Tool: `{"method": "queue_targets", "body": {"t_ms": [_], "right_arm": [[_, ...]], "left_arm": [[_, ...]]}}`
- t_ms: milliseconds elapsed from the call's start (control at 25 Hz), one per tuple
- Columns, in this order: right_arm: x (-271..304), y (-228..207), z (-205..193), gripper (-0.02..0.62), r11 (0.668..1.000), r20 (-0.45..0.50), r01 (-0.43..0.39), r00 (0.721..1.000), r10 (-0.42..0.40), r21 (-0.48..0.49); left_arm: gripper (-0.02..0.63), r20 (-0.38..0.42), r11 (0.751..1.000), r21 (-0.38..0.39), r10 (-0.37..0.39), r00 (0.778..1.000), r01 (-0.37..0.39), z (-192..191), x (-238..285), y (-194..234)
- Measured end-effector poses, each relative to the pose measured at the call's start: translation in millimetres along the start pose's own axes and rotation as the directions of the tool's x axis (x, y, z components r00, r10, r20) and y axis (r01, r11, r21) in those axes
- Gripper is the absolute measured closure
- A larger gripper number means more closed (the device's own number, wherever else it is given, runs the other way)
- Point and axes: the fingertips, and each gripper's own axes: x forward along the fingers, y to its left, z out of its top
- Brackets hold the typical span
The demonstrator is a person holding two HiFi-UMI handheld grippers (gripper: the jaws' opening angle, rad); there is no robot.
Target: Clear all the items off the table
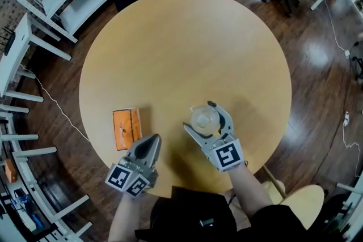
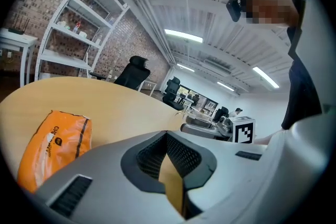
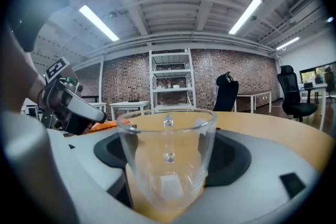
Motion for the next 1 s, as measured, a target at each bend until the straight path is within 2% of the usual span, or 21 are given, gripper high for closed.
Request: {"method": "queue_targets", "body": {"t_ms": [160, 320, 480, 600, 720, 840, 1000], "right_arm": [[-18, 16, 35, 0.186, 0.999, 0.06, 0.035, 0.998, -0.034, -0.018], [-44, 48, 78, 0.186, 0.996, 0.115, 0.083, 0.99, -0.079, -0.028], [-69, 70, 122, 0.186, 0.99, 0.2, 0.142, 0.97, -0.137, -0.013], [-103, 80, 135, 0.186, 0.979, 0.244, 0.204, 0.949, -0.201, 0.013], [-147, 79, 150, 0.186, 0.955, 0.292, 0.295, 0.912, -0.288, 0.019], [-197, 70, 159, 0.186, 0.917, 0.321, 0.397, 0.866, -0.383, 0.024], [-277, 52, 155, 0.186, 0.842, 0.326, 0.538, 0.789, -0.521, 0.043]], "left_arm": [[0.601, -0.004, 0.987, 0.158, -0.032, 0.999, 0.032, 14, -16, -19], [0.601, 0.032, 0.976, 0.2, -0.093, 0.995, 0.084, 43, -48, -35], [0.601, 0.06, 0.959, 0.262, -0.125, 0.99, 0.105, 71, -66, -44], [0.601, 0.082, 0.944, 0.289, -0.188, 0.979, 0.158, 80, -78, -65], [0.601, 0.086, 0.921, 0.315, -0.267, 0.96, 0.228, 85, -79, -92], [0.601, 0.071, 0.893, 0.337, -0.341, 0.937, 0.299, 82, -72, -124], [0.601, 0.027, 0.832, 0.358, -0.462, 0.887, 0.423, 68, -56, -185]]}}
